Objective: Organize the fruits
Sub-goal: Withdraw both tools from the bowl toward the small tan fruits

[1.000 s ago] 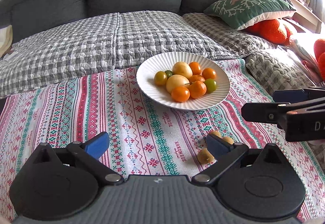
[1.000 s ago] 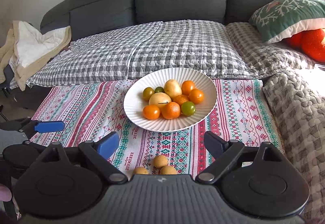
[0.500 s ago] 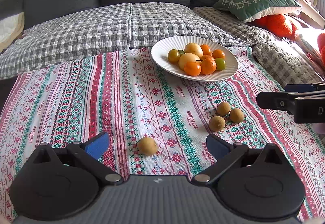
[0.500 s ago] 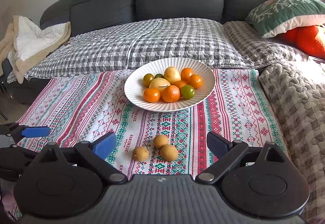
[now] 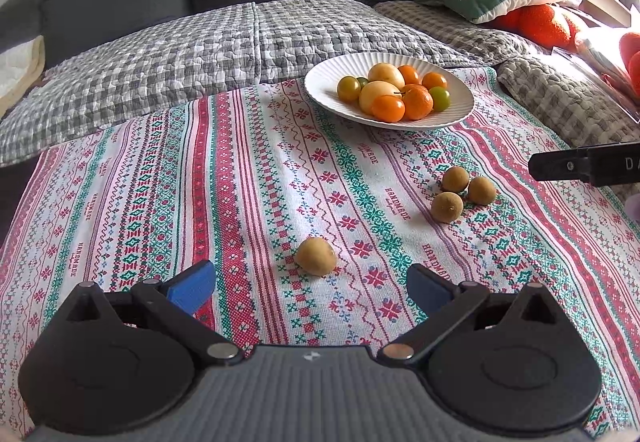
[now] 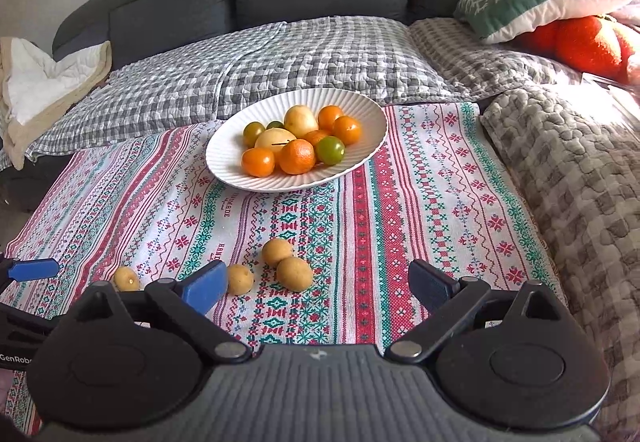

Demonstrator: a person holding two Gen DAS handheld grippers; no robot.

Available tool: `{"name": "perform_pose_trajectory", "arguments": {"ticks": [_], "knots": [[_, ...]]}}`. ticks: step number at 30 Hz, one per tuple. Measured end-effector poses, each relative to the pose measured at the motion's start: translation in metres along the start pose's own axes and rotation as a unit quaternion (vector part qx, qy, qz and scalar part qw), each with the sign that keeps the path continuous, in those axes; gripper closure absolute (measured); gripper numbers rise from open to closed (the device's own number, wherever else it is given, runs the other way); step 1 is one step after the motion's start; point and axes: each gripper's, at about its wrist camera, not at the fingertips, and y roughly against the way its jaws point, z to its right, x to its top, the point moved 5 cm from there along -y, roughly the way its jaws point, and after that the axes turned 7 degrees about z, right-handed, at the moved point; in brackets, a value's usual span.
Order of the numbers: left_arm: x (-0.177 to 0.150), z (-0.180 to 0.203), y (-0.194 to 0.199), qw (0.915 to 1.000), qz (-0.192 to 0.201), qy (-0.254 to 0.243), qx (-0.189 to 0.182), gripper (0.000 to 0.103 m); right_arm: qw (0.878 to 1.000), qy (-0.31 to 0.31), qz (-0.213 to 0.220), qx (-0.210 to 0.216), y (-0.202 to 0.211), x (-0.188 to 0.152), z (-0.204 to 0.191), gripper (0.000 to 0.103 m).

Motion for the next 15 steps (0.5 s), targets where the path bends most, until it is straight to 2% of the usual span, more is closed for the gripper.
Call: {"name": "perform_pose_trajectory", "arguments": {"ticks": [15], "knots": [[-0.01,-0.02,-0.003,0.9999,0.002,0.013,0.007,0.005,0.998,0.056,-0.016,0.022,-0.006,-0.011,-0.017,0.005]]}}
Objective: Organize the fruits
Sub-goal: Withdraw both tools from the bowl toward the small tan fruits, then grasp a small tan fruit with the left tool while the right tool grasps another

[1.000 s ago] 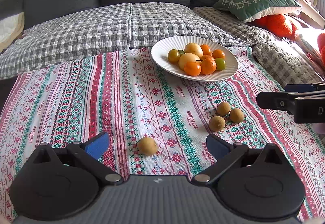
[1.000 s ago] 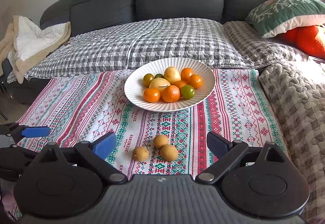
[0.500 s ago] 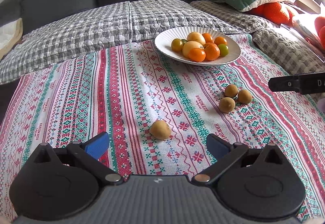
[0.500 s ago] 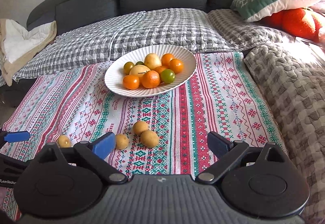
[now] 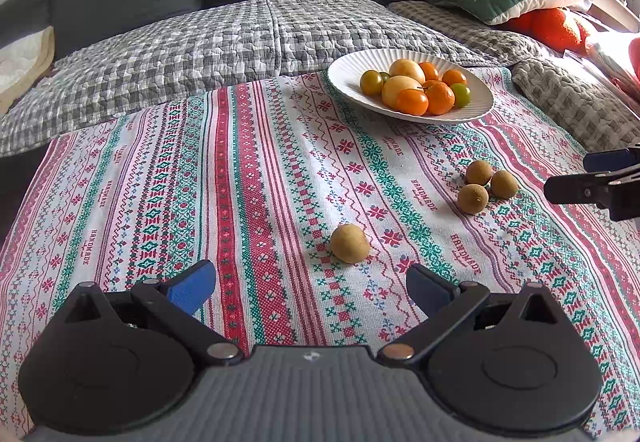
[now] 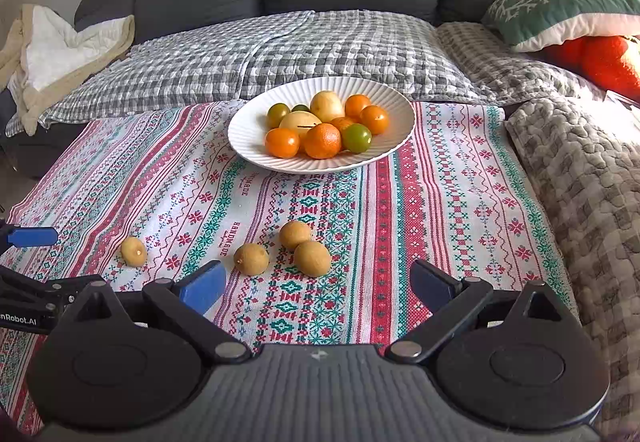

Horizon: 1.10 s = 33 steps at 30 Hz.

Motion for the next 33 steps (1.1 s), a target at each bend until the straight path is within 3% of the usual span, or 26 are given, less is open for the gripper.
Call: {"name": "perform_pose_trajectory", "arguments": {"ticks": [4,7,19,33], "knots": [[0.002,0.002,-0.005,0.9999,0.009,0.008,-0.01,0.007,1.0,0.012,-0.012,0.002,-0.004,-0.004,-0.003,0.005],[0.004,0.01,-0.01,0.9996,0.014,0.004,-0.024,0.017,1.0,0.015,-0.018,-0.002,-0.007,-0.006,-0.002,0.005],[0.002,0.027,-0.036,0.9995,-0.017,-0.021,-0.018,0.08,0.999,-0.005,-0.035,-0.016,-0.021,-0.013,0.01,0.008],[0.003,0.03,-0.036,0.9991,-0.024,-0.025,-0.025,0.082,0.998,0.032,-0.037,-0.029,-0.049,-0.015,0.001,0.033]]}}
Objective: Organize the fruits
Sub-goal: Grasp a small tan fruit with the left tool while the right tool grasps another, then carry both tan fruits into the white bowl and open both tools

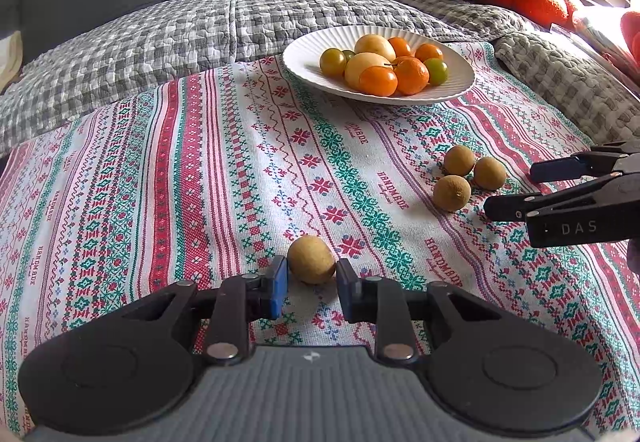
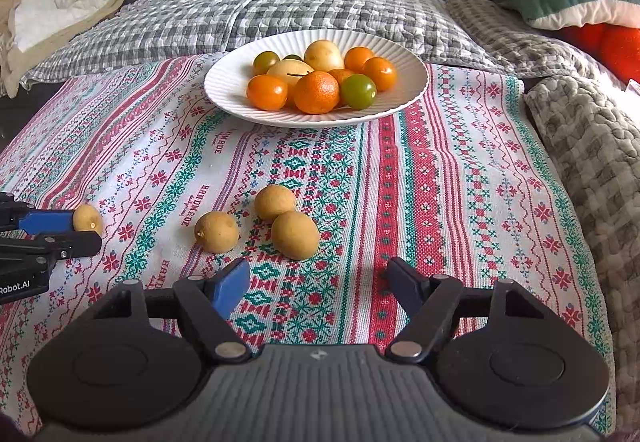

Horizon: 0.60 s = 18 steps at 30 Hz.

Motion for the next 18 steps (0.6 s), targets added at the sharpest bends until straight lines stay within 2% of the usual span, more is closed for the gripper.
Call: {"name": "perform_pose_trajectory", "arguments": {"ticks": [4,8,13,15,18], "knots": [[0.0,0.001,0.0,1.0,-0.002,0.0,0.001,0.082,1.0,0.012,0.009,0.0,-0.003,0.003,-0.005,0.037],[-0.001,0.001,0.0,1.0,-0.002,0.0,0.001,0.082,1.0,0.015,0.015,0.002,-0.004,0.007,-0.008,0.047],[-0.001,0.001,0.0,1.0,-0.003,0.0,0.002,0.082,1.0,0.017,0.02,0.004,-0.005,0.009,-0.011,0.064],[-0.001,0.001,0.0,1.0,-0.003,-0.001,0.002,0.082,1.0,0.018,0.02,0.009,-0.005,0.01,-0.012,0.076],[-0.001,0.001,0.0,1.0,-0.003,0.0,0.002,0.082,1.0,0.02,0.021,0.01,-0.005,0.011,-0.012,0.078]]}}
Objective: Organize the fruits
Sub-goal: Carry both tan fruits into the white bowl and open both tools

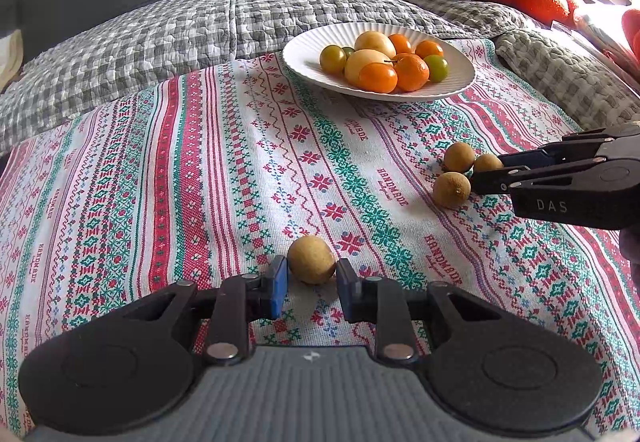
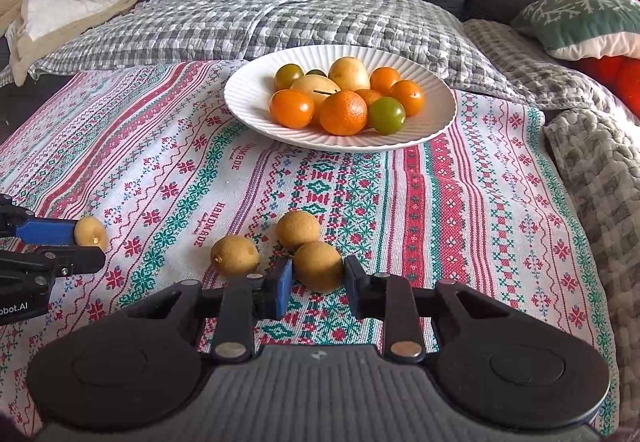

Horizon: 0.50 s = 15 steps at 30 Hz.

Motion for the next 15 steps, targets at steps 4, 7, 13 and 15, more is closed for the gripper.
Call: {"name": "perform_pose_trajectory", "arguments": {"ticks": [4,7,13,15], "knots": [[0.0,0.0,0.0,1.0,-0.001,0.007,-0.002,0.082,1.0,-0.001,-0.003,0.004,0.001,0.0,0.001,0.079],[0.0,0.0,0.0,0.9999,-0.002,0.012,-0.005,0.082,1.0,-0.003,-0.004,0.008,0.004,0.0,0.002,0.079],[0.004,0.005,0.0,0.9995,-0.001,0.029,-0.015,0.082,1.0,-0.022,-0.003,0.015,0.01,0.002,0.008,0.079],[0.007,0.008,0.0,0.9992,0.002,0.033,-0.02,0.082,0.999,-0.032,-0.003,0.018,0.012,0.002,0.011,0.079]]}}
